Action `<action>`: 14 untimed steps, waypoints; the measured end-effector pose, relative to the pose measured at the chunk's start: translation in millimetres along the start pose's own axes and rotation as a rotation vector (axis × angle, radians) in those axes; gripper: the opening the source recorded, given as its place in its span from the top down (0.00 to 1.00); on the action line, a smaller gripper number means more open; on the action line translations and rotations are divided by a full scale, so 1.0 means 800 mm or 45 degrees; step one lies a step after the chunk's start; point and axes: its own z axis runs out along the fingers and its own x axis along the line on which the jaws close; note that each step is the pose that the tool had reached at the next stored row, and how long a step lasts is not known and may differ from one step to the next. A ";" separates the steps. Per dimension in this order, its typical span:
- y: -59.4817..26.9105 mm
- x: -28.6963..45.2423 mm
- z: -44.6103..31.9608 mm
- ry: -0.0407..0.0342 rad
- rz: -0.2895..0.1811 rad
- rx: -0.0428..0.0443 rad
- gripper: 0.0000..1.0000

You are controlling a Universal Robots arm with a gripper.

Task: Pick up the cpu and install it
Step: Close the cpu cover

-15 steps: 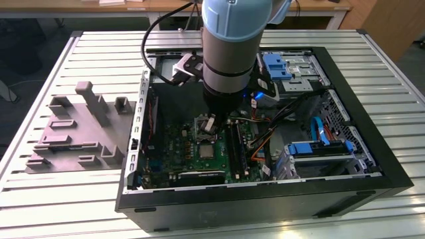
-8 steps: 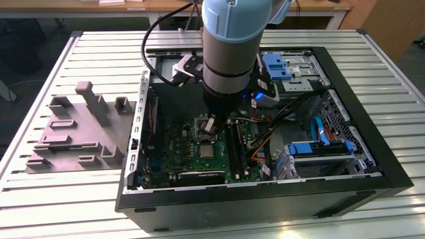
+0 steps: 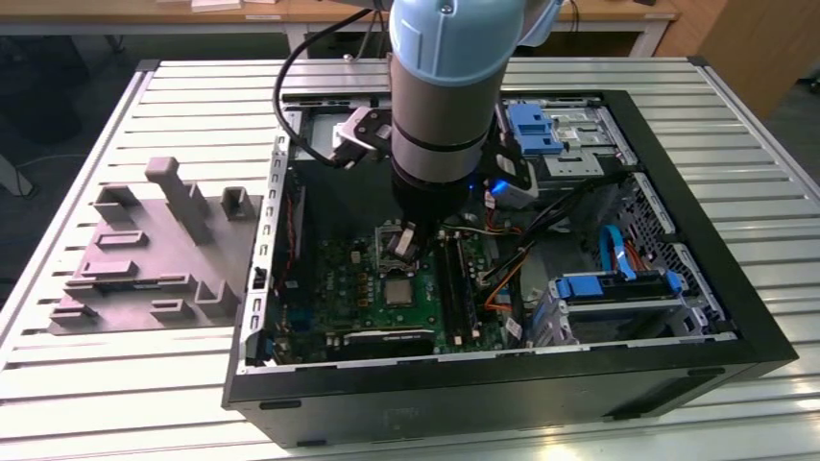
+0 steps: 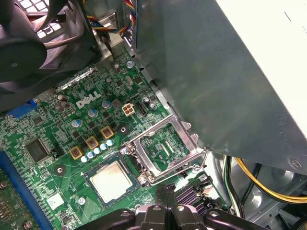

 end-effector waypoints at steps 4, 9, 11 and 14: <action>0.000 0.0002 0.0020 0.0000 0.000 0.000 0.89; 0.000 0.0002 0.0020 0.0000 0.000 0.000 0.89; 0.000 0.0002 0.0021 0.0000 0.000 0.000 0.89; 0.000 0.0002 0.0022 0.0000 0.000 0.000 0.89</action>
